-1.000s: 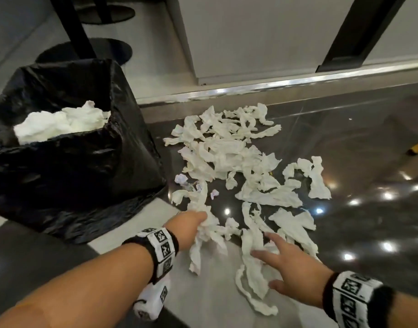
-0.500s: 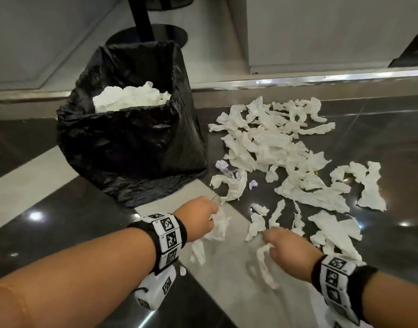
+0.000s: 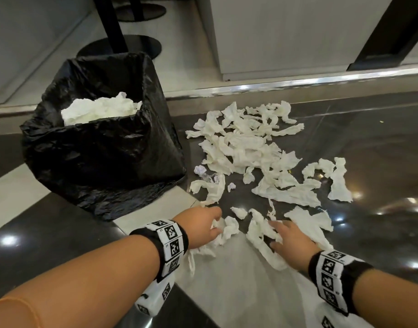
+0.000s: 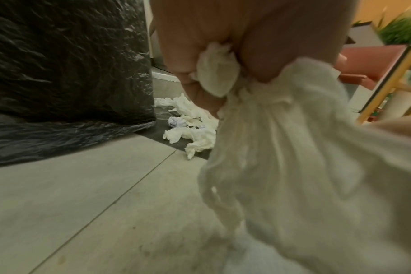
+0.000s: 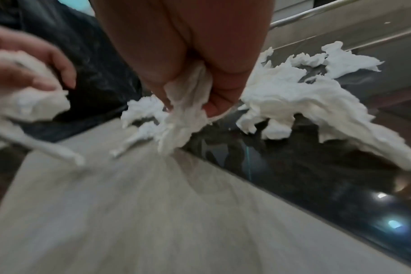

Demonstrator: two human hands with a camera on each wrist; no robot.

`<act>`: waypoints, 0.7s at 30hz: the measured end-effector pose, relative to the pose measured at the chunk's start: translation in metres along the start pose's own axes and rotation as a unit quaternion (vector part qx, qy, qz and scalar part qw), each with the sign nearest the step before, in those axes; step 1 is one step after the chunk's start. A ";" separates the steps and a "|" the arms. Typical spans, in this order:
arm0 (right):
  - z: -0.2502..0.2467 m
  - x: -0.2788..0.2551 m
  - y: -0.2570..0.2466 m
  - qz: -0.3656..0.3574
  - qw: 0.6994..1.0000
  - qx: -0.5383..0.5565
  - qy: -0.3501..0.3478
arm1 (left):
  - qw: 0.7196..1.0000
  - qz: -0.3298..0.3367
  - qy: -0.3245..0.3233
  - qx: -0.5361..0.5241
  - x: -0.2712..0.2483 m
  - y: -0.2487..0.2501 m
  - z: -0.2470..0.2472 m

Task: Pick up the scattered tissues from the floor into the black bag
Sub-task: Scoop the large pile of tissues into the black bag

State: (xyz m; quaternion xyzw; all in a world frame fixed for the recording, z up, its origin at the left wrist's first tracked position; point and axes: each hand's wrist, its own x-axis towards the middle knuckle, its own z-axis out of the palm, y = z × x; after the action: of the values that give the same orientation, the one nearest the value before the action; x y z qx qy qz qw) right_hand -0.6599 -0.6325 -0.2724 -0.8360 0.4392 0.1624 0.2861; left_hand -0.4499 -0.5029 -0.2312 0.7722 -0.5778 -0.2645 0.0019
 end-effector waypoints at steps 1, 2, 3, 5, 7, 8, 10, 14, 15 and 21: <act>0.005 -0.003 0.003 -0.001 0.999 -0.020 -0.029 | 1.000 0.008 -0.012 0.019 0.003 0.002 0.002; 0.010 -0.006 0.005 -0.008 0.997 -0.040 -0.061 | 0.999 0.017 -0.025 0.035 0.006 0.005 0.005; 0.015 -0.010 0.006 -0.011 0.993 -0.067 -0.093 | 0.998 0.028 -0.034 0.051 0.009 0.008 0.007; 0.024 -0.016 0.005 -0.028 0.982 -0.134 -0.129 | 0.994 0.052 -0.047 0.080 0.018 0.013 0.013; 0.030 -0.016 0.004 -0.066 0.970 -0.194 -0.130 | 0.992 0.070 -0.054 0.090 0.029 0.018 0.020; 0.030 -0.014 0.004 -0.082 0.965 -0.213 -0.128 | 0.991 0.077 -0.063 0.091 0.035 0.022 0.024; 0.025 -0.010 0.003 -0.101 0.968 -0.205 -0.103 | 0.990 0.072 -0.093 0.082 0.044 0.031 0.034; -0.003 -0.007 0.004 -0.075 0.989 -0.126 -0.009 | 0.989 -0.009 -0.142 0.046 0.051 0.039 0.064; -0.010 -0.007 0.007 -0.059 0.992 -0.112 0.012 | 0.988 -0.019 -0.142 0.049 0.050 0.038 0.071; -0.007 0.006 0.014 -0.152 0.984 -0.090 0.030 | 0.988 -0.004 -0.132 0.075 0.047 0.031 0.078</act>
State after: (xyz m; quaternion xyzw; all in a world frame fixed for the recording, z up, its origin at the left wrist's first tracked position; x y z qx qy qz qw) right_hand -0.6679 -0.6475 -0.2747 -0.9199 0.2990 0.1303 0.2180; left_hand -0.5000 -0.5312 -0.3074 0.7305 -0.5883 -0.3202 -0.1337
